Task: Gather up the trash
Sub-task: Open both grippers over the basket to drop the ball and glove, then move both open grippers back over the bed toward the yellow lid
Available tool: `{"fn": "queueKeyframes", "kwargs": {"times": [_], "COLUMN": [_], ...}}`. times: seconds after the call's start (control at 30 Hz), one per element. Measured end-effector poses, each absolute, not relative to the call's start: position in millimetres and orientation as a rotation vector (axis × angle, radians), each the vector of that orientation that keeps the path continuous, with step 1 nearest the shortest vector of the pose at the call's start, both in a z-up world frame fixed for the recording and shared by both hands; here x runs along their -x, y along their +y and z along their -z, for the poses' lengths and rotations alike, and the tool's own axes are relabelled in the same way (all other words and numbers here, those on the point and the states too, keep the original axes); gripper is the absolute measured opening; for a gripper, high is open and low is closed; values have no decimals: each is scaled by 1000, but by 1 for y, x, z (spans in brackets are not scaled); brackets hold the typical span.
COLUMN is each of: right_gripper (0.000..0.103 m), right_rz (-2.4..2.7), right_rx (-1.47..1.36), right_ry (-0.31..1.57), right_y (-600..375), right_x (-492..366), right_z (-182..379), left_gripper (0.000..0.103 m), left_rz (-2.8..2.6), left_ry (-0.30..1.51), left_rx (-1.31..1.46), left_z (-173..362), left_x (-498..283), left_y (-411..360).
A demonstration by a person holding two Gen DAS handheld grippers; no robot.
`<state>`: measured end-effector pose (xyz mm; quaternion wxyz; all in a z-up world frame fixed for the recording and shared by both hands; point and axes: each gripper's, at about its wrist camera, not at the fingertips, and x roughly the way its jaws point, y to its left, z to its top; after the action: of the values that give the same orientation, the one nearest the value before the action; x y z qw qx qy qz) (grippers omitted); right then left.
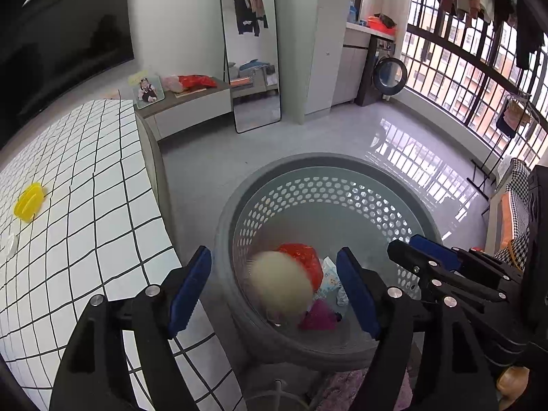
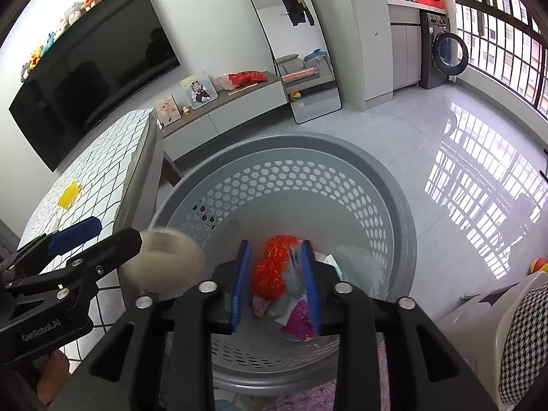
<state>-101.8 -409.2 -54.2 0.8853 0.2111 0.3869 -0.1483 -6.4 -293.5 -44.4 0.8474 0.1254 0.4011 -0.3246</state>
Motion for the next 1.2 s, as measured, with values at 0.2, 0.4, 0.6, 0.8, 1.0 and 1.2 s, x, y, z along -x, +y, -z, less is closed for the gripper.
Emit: {"fn": "queueKeyframes", "kwargs": {"times": [0.2,0.4,0.6,0.8,1.0,1.2], "right_gripper": [41,41,48,52,65,76], "right_rz": [310,309,329,360,383,389], "right_rx": [-446,-442,-418,-383,-348,-305], "right_ry": [803,809,800,787,758,738], "right_y": [-408,-403,-396,-390,-380,-368], "right_x": [104,103,101,101,103,102], "right_z": [55,56,52,47,40,32], "left_gripper": [76,76,80,83,88,90], "left_rz": [670,651,629,610,586,560], "left_ry": [842,847,836,816,788,772], "left_rx": [-260,-249,-241,-241,-237,-220], "left_z": [43,43,41,38,35,31], "left_x": [7,6,2,4,6,6], "left_y": [-291,-288,-283,-275,-262,-245]}}
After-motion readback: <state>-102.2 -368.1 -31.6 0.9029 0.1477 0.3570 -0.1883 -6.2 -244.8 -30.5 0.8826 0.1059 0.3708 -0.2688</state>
